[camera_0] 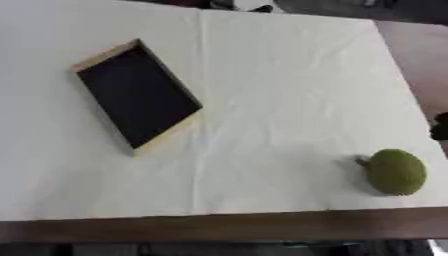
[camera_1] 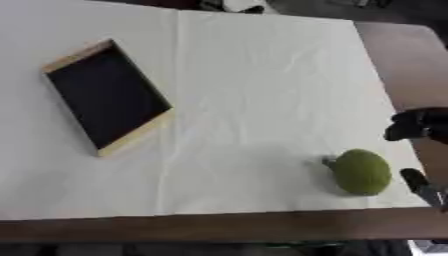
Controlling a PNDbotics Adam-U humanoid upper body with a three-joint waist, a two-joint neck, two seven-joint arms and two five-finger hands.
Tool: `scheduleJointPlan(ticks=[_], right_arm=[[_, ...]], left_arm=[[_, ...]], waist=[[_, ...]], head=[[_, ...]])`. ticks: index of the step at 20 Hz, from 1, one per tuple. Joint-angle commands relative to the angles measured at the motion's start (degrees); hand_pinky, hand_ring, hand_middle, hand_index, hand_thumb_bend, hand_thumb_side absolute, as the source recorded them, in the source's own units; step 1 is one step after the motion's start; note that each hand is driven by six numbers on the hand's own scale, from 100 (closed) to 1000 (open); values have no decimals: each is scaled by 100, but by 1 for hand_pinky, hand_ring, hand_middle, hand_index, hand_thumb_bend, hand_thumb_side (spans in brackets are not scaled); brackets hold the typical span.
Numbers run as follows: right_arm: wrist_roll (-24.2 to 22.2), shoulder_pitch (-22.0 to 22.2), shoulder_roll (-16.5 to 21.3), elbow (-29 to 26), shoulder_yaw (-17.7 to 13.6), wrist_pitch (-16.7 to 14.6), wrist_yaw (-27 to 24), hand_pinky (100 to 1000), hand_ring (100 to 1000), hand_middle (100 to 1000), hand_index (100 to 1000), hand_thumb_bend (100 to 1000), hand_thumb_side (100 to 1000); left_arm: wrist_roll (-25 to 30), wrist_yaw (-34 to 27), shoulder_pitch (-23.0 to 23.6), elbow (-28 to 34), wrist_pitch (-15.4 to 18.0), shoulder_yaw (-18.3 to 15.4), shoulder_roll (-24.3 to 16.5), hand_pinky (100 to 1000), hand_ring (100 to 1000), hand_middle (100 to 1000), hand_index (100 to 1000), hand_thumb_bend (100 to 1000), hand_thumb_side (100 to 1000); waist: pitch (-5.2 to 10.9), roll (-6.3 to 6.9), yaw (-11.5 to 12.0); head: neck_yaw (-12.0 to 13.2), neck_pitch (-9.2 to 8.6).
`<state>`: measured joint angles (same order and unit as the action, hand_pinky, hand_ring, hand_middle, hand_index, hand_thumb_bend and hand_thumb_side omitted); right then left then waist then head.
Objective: Pick up objects on the table and place them in the box.
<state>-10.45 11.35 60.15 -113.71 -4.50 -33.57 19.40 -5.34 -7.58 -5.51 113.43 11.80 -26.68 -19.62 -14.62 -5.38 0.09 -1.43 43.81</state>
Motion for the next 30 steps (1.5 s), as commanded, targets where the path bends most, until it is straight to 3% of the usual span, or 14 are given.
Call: scheduleJointPlan(ticks=[1, 11, 13, 16, 21, 24, 30], right_arm=[[-210, -140, 381, -88, 127, -53, -145, 868, 893, 779, 847, 100, 584], [-700, -385, 668, -88, 417, -204, -397, 885, 930, 823, 924, 100, 620], [-711, -431, 684, -88, 395, -219, -367, 892, 937, 817, 941, 100, 553], [-696, -473, 693, -88, 426, -168, -273, 901, 951, 822, 900, 100, 529], [-716, -461, 656, -88, 635, 19, -152, 911, 968, 823, 906, 100, 469], [-599, -488, 659, -88, 691, 185, -91, 906, 961, 815, 906, 178, 394], [-451, -554, 656, -88, 887, 616, 177, 895, 946, 791, 916, 197, 389]], left_arm=[[2, 15, -15, 116, -20, -36, -150, 679, 685, 711, 744, 100, 595], [10, 11, 3, 116, -44, -45, -115, 679, 686, 711, 744, 100, 596], [11, 12, 7, 116, -51, -47, -104, 678, 686, 712, 744, 100, 597], [26, 13, 1, 116, -58, -42, -93, 678, 686, 712, 744, 100, 598], [48, 13, -7, 116, -75, -43, -60, 678, 687, 713, 744, 100, 599], [57, 10, -14, 116, -80, -42, -46, 678, 687, 714, 744, 100, 600], [76, 6, -26, 116, -96, -42, -12, 678, 688, 714, 744, 100, 601]], waist=[[62, 24, 15], [69, 24, 44], [66, 21, 47], [55, 16, 59], [26, 24, 108], [15, 23, 127], [-15, 24, 177]], head=[[-37, 31], [-83, 31], [-86, 31], [-123, 31], [-172, 31], [-205, 31], [-291, 13]])
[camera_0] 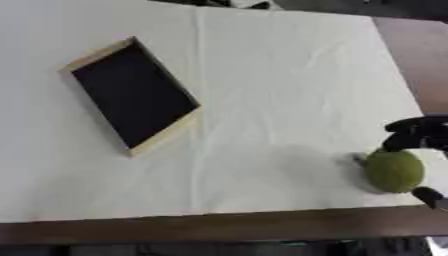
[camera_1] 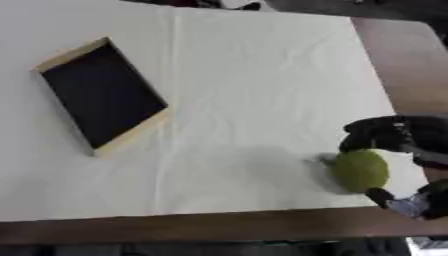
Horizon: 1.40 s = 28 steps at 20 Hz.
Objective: Pick up objects on the table and place them in the box.
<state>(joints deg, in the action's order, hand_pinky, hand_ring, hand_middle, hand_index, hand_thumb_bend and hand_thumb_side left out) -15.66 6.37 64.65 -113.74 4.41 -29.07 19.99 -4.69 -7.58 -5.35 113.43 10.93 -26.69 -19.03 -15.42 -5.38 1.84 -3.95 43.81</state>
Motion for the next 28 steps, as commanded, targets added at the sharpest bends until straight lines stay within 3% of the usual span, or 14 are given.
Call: scheduleJointPlan(ticks=[1, 4, 13, 28], right_arm=[[130, -65, 199, -85, -4, 247, 162, 894, 945, 789, 916, 202, 384], [370, -102, 171, -85, -7, 510, 272, 892, 940, 778, 921, 218, 358], [688, -137, 39, -85, 167, 1257, 521, 888, 937, 771, 923, 186, 444], [362, 74, -126, -85, 240, 1881, 524, 887, 925, 730, 926, 175, 495]], left_arm=[[13, 6, -41, 116, -11, -42, -64, 678, 688, 714, 744, 100, 601], [23, 1, -46, 116, -17, -38, -52, 678, 688, 715, 744, 100, 601], [50, -8, -57, 116, -27, -33, -18, 678, 689, 716, 744, 100, 602], [52, -9, -69, 116, -23, -41, 8, 678, 689, 716, 744, 100, 602]], waist=[[60, 25, 5], [55, 30, 14], [19, 40, 66], [-20, 61, 102]], head=[[-44, 5], [-58, -11], [-122, -24], [-179, -65]])
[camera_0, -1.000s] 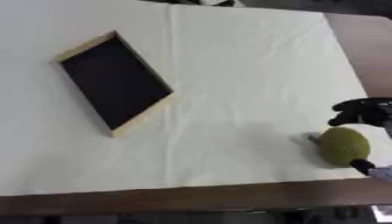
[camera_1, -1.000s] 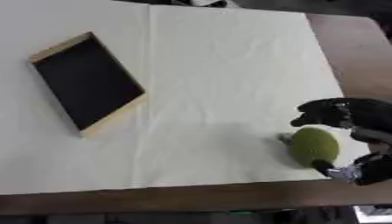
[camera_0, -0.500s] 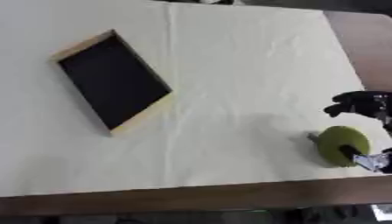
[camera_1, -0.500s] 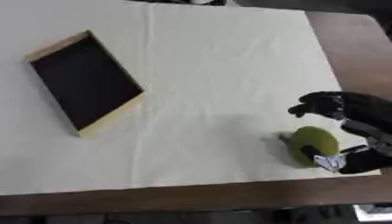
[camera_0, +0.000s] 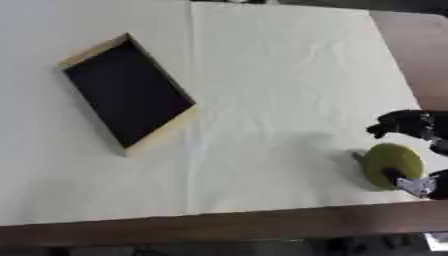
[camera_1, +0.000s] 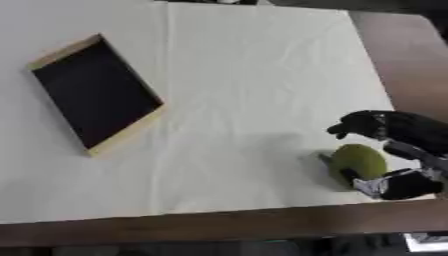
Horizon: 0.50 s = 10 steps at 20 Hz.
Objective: Pick up objects on the table and place them in the box.
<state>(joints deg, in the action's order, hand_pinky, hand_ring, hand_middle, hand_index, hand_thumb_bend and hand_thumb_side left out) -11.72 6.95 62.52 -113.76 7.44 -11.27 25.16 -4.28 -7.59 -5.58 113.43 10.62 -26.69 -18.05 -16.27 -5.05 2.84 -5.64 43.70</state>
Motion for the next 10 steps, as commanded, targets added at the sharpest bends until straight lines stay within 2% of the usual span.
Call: scheduleJointPlan(ticks=[1, 4, 10], right_arm=[[-43, 38, 72, -83, -78, 136, 12, 887, 926, 733, 926, 184, 490], [-51, 96, 34, -83, -128, 247, 83, 890, 940, 752, 925, 209, 457], [20, 169, -37, -83, -220, 427, 374, 905, 993, 812, 930, 245, 471]], left_arm=[[11, -8, -46, 116, 9, -40, -89, 678, 690, 716, 744, 100, 602], [13, -10, -47, 116, 10, -39, -88, 678, 690, 717, 744, 100, 602], [17, -15, -52, 116, 11, -35, -80, 678, 690, 717, 743, 100, 602]], waist=[[63, 31, 0], [63, 36, -8], [62, 47, -9]], head=[[-10, -53], [-12, -57], [-28, -86]])
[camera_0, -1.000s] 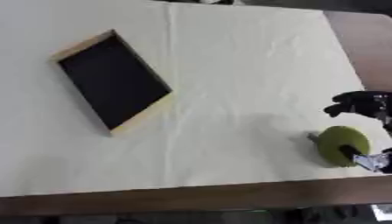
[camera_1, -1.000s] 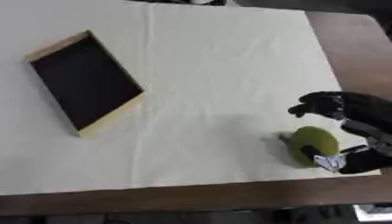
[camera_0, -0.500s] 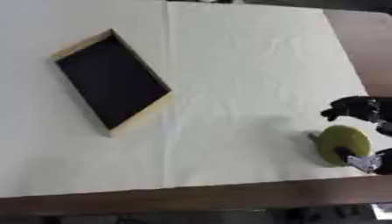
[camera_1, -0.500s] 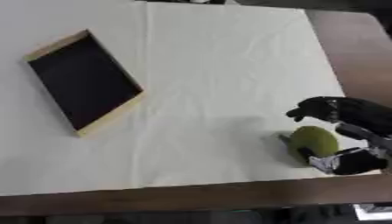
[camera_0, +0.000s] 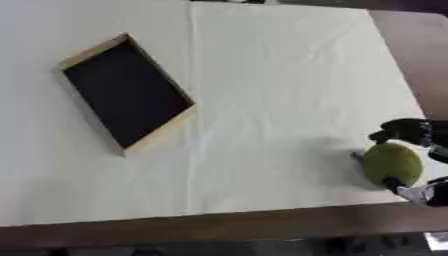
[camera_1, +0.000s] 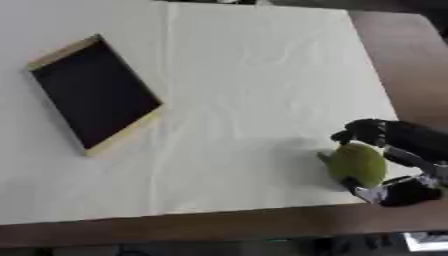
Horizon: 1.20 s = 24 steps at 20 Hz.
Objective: Pick up objects on the table and place them in the box.
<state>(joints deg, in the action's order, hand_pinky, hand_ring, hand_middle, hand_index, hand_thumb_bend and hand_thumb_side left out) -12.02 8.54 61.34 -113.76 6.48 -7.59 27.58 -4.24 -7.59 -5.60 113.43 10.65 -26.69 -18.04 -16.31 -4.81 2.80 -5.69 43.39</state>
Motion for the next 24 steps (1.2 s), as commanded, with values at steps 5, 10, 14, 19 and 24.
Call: scheduleJointPlan(ticks=[5, 10, 14, 19, 24], right_arm=[[218, 90, -1, -83, -161, 134, 202, 923, 1000, 878, 932, 236, 469], [252, 150, -45, -77, -172, 297, 231, 921, 1000, 877, 930, 246, 474], [199, 165, -70, 14, -162, 357, 212, 919, 1000, 863, 930, 243, 487], [141, 152, -103, 225, -171, 385, 210, 910, 1000, 808, 932, 252, 506], [104, 150, -137, 426, -173, 382, 235, 908, 1000, 803, 930, 260, 515]], left_arm=[[19, -17, -61, 116, -2, -33, -71, 678, 690, 717, 743, 100, 602], [26, -21, -69, 116, -6, -30, -63, 679, 691, 718, 743, 100, 603], [29, -25, -72, 116, -8, -31, -56, 679, 691, 718, 743, 100, 603], [36, -28, -70, 116, -6, -28, -50, 679, 692, 718, 743, 100, 602], [37, -29, -68, 116, 0, -30, -45, 680, 692, 719, 744, 100, 602]], waist=[[56, 21, -2], [47, 23, 9], [41, 26, 22], [38, 34, 27], [32, 43, 28]], head=[[-27, -59], [-34, -68], [-40, -76], [-48, -87], [-23, -72]])
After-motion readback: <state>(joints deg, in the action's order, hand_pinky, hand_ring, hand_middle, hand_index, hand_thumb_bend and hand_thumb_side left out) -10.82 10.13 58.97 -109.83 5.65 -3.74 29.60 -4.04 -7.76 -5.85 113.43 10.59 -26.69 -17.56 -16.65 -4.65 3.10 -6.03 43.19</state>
